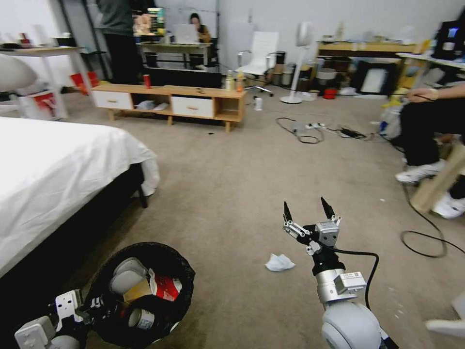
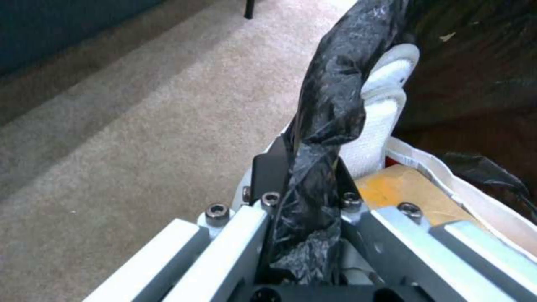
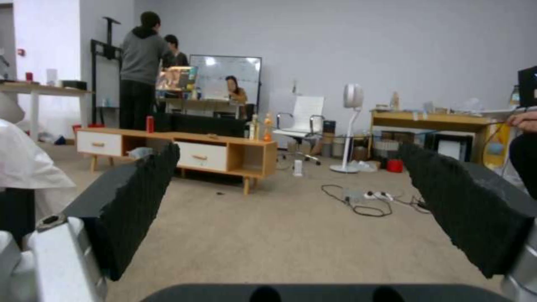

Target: Pick up the trash bin and place the garbage on the floor into it.

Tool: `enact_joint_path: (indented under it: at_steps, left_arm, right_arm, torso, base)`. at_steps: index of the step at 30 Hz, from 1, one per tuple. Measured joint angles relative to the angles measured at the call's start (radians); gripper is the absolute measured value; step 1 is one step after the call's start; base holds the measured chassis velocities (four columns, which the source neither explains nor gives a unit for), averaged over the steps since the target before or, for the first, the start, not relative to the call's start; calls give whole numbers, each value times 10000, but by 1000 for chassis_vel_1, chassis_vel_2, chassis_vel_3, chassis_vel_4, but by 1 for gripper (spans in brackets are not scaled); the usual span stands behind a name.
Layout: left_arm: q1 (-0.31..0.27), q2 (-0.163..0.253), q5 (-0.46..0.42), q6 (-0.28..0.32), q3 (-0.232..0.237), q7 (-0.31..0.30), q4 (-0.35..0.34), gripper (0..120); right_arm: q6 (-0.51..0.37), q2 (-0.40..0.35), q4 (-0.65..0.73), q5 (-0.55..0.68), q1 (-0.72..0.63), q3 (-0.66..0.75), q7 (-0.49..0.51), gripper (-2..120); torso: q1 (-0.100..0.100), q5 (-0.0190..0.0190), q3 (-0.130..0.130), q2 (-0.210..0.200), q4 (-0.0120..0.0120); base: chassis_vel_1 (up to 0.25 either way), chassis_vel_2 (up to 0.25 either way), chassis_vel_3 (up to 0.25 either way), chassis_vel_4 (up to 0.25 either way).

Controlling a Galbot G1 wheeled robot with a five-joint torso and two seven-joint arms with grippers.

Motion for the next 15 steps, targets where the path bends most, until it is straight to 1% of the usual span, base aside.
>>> enact_joint_path:
  at_steps: [1, 3, 7, 8, 15]
  left_arm:
    - [0, 0, 0, 0, 0, 0, 0, 2]
    - [-1, 0, 4, 6, -1, -3, 0, 2]
    - [-2, -4, 4, 10, 2, -3, -1, 2]
    - [-4, -6, 4, 10, 7, -3, 0, 2]
    - [-10, -9, 9, 11, 20, -3, 0, 2]
  right_arm:
    - [0, 0, 0, 0, 0, 0, 0, 100]
    - [14, 21, -2, -6, -1, -8, -2, 100]
    - [21, 32, -7, -12, -13, -10, -2, 100]
    - [22, 32, -8, -15, -28, -12, -2, 100]
    - [49, 27, -53, -17, -30, -43, -2, 100]
  torso:
    - [0, 0, 0, 0, 0]
    - [0, 0, 0, 0, 13]
    - [0, 0, 0, 0, 12]
    - [0, 0, 0, 0, 7]
    - [0, 0, 0, 0, 7]
  base:
    - [-62, -20, -35, -37]
    - [0, 0, 0, 0]
    - [0, 0, 0, 0]
    - [0, 0, 0, 0]
    - [0, 0, 0, 0]
